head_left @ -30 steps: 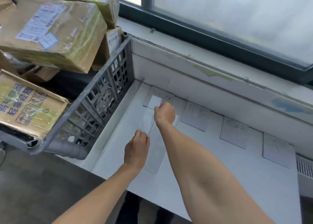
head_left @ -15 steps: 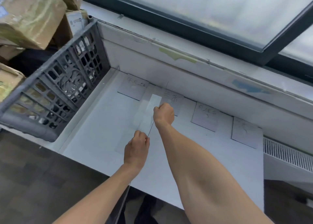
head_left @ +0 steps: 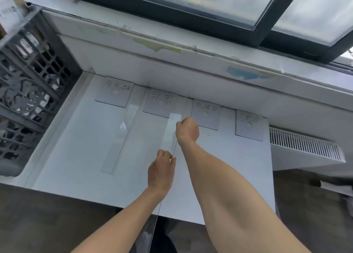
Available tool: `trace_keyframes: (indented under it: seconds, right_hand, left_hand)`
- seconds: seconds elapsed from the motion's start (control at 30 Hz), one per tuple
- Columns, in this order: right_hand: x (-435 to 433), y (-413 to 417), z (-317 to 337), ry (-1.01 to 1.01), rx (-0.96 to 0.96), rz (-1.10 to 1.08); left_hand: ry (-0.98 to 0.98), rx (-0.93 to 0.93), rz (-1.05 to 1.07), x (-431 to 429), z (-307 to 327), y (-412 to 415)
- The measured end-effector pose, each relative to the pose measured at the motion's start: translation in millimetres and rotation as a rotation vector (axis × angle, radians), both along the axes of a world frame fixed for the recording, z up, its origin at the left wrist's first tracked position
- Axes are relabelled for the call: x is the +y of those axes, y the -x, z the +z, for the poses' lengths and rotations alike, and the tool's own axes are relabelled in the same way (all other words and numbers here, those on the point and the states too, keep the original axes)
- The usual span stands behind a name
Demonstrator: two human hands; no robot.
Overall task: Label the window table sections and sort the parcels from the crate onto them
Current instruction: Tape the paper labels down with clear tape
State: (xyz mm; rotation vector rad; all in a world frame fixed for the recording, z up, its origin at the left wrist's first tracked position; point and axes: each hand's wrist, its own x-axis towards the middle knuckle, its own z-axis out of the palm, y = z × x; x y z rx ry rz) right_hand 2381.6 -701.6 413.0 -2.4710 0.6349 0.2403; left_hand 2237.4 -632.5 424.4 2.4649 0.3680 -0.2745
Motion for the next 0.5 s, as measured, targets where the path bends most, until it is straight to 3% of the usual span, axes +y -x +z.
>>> trace_keyframes:
  seconds: [0.5]
  right_hand:
    - [-28,-4,-21,-0.019,0.017,-0.033]
  left_hand:
    - [0.037,0.062,-0.015,-26,-25,-12]
